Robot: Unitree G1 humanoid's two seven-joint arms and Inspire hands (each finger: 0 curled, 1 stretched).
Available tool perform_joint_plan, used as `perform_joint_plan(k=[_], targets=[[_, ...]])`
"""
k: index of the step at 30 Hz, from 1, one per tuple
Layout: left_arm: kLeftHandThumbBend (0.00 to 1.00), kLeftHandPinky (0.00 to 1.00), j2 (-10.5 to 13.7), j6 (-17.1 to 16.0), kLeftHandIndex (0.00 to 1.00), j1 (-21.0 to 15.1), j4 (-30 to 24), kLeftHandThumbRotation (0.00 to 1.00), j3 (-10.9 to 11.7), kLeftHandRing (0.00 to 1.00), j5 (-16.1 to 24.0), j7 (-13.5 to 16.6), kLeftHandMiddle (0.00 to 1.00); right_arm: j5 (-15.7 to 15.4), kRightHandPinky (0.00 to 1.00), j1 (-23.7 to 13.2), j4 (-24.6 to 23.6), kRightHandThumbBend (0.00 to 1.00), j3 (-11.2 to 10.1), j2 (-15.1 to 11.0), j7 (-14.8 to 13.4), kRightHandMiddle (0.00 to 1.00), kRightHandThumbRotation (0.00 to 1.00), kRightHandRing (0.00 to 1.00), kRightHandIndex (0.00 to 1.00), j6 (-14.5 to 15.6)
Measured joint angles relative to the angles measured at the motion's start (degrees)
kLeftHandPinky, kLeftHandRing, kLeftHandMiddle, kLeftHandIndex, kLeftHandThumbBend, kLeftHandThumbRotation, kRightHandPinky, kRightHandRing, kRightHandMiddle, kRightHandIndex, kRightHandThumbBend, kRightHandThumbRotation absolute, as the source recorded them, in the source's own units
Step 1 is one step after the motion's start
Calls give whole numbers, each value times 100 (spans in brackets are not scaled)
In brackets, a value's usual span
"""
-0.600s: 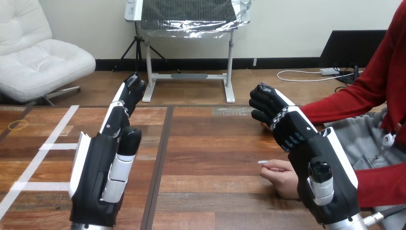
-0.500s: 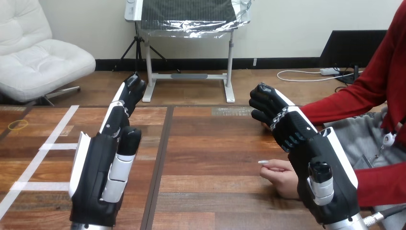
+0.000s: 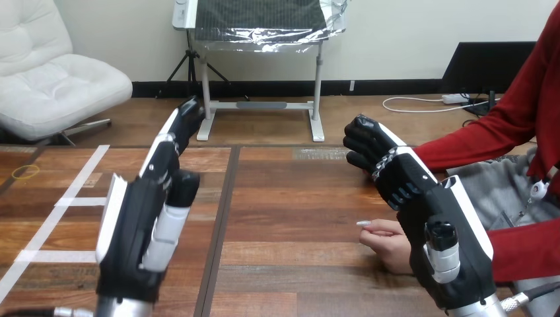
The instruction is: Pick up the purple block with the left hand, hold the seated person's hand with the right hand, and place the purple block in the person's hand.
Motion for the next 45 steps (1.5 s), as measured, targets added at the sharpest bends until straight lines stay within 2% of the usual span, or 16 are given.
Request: perform_joint_plan(k=[8, 17, 21, 30, 35, 45], targets=[[77, 80, 184, 10, 89, -523, 385, 98, 170, 89, 188, 2, 90, 12, 91, 0, 0, 94, 1, 0, 68, 92, 100, 92, 92, 58], [79, 86, 547, 38, 90, -1221, 1014, 97, 348, 90, 447, 5, 91, 13, 91, 1, 0, 93, 1, -1, 137, 92, 100, 93, 92, 95], [77, 87, 708, 50, 89, -1530, 1345, 96, 425, 90, 535, 6, 91, 7, 91, 1, 0, 92, 1, 2, 146, 92, 100, 92, 92, 97], [72, 83, 1087, 54, 88, -2208, 2137, 93, 516, 88, 839, 124, 89, 2, 91, 1, 0, 92, -2, 2, 146, 91, 100, 92, 91, 97], [72, 85, 1279, 192, 89, -2588, 2589, 90, 533, 90, 983, 151, 90, 3, 91, 1, 0, 92, -2, 2, 146, 91, 100, 92, 91, 97], [61, 84, 1619, 446, 92, -3306, 3544, 84, 519, 90, 1235, 149, 92, 2, 91, 2, 1, 92, -4, 0, 148, 92, 100, 92, 92, 97]])
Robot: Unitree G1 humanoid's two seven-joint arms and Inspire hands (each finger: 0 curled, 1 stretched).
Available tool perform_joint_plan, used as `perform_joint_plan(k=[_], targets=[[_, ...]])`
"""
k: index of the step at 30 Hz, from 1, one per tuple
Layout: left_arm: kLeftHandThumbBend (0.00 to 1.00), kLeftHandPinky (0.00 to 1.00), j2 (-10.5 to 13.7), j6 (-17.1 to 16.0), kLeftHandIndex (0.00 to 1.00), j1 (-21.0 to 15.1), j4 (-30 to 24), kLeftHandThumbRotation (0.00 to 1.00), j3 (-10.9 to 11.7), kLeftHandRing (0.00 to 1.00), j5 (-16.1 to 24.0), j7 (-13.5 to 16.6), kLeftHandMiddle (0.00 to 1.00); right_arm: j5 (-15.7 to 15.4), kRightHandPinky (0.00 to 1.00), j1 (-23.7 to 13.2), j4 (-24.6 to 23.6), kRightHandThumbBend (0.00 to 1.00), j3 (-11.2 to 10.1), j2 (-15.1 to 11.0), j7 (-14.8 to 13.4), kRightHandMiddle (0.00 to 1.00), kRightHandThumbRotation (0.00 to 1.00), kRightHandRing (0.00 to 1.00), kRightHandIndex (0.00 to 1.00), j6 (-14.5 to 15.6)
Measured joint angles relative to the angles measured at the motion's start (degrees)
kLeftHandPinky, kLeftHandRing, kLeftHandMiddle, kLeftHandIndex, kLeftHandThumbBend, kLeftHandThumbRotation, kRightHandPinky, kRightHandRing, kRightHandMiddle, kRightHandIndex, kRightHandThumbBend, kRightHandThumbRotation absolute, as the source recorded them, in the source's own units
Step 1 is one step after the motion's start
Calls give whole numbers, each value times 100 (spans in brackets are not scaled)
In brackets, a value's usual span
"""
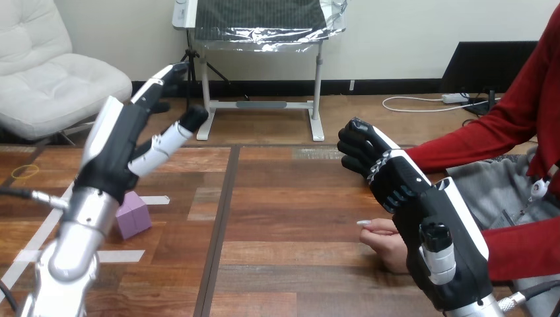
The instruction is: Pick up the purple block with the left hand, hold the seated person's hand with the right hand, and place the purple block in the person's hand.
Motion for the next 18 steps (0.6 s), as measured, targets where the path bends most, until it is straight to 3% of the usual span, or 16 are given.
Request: perform_joint_plan(k=[18], targets=[[61, 79, 537, 398, 93, -1106, 1702, 78, -361, 90, 948, 76, 91, 1, 91, 4, 0, 91, -8, -1, 0, 91, 100, 92, 90, 0]])
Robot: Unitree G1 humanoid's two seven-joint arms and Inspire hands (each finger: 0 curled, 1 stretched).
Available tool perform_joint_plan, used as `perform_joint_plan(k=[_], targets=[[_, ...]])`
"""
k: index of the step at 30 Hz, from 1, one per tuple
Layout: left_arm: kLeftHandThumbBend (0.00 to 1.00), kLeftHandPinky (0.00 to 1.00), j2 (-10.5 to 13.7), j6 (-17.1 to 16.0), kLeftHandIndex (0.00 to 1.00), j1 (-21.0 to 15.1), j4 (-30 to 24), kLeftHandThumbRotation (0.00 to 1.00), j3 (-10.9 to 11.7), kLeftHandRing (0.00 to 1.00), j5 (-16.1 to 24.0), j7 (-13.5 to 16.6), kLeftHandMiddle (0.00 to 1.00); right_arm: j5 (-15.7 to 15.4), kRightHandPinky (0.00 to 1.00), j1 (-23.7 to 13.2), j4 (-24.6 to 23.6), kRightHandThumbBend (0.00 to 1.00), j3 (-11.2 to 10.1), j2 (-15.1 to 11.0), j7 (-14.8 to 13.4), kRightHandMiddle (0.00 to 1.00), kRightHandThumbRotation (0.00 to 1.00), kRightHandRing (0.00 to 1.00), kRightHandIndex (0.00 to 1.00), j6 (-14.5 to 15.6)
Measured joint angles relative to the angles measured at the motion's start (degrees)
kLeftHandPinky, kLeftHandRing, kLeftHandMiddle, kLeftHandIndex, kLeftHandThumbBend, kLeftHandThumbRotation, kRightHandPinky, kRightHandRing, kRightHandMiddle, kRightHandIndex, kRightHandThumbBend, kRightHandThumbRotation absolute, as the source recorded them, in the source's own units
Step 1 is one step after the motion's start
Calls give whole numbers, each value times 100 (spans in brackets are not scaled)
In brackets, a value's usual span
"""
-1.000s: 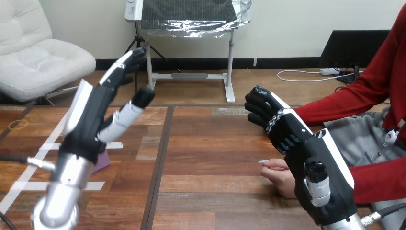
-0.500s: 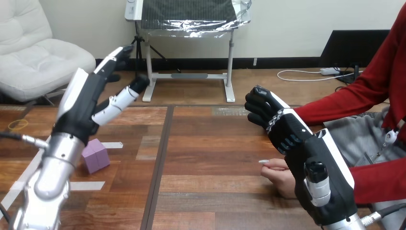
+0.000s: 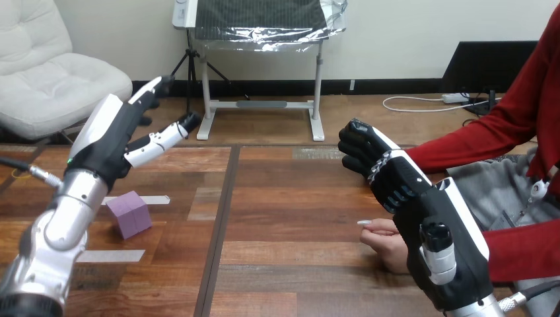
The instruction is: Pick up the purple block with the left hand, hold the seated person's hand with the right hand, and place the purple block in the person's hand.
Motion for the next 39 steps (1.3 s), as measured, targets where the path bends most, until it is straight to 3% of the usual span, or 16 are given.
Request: perform_joint_plan(k=[20, 39], targets=[[63, 76, 249, 540, 93, -898, 1477, 76, -700, 90, 830, 203, 91, 16, 90, 0, -10, 93, -13, -7, 20, 91, 100, 92, 90, 41], [67, 76, 266, 1106, 91, -1269, 2147, 73, -1224, 90, 1095, 297, 91, 11, 89, -1, -11, 93, -13, -6, 35, 90, 100, 91, 90, 49]])
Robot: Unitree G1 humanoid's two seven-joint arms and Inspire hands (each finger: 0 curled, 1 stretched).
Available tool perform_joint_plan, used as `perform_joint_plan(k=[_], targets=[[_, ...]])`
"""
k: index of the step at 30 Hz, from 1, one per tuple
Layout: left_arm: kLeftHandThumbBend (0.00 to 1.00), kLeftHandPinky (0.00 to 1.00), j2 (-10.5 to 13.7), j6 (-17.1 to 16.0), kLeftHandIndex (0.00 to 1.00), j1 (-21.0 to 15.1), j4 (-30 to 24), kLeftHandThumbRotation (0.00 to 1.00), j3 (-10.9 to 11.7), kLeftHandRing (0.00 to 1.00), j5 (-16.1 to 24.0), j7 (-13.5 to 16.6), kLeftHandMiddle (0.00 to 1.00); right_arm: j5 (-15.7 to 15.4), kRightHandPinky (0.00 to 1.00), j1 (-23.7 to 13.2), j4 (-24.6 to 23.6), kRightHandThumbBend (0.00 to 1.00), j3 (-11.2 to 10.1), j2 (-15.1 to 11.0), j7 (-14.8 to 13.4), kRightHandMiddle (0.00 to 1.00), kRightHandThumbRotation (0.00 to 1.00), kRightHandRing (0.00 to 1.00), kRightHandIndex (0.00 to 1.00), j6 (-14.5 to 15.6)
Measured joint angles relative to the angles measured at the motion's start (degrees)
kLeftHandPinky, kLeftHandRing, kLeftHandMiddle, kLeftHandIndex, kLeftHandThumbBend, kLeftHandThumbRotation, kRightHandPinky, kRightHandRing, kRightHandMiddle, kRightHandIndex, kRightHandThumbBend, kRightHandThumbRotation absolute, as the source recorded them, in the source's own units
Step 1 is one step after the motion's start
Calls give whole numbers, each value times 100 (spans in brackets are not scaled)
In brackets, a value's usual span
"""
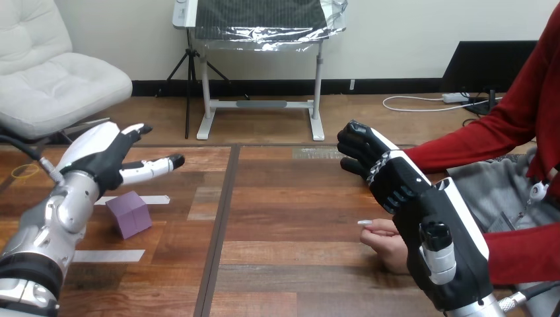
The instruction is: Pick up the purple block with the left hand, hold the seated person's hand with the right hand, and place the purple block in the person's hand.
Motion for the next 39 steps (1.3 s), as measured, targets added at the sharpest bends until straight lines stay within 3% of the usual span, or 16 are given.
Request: perform_joint_plan(k=[10, 18, 27, 39], targets=[[70, 81, 7, 91, 89, -13, 214, 68, -241, 88, 153, 115, 90, 33, 89, 1, -56, 96, 0, -1, 23, 89, 100, 90, 88, 54], [76, 79, 4, 353, 89, -23, 349, 63, -445, 90, 280, 98, 90, 35, 88, 0, -117, 96, 0, -2, 63, 88, 100, 90, 88, 53], [79, 77, 5, 789, 87, -55, 417, 57, -658, 89, 411, -170, 90, 34, 87, 1, -117, 96, 0, -3, 97, 88, 100, 90, 88, 52], [82, 83, 5, 1137, 87, -173, 504, 56, -1002, 91, 629, -628, 91, 34, 87, 0, -117, 97, -3, -3, 99, 88, 100, 90, 87, 51]])
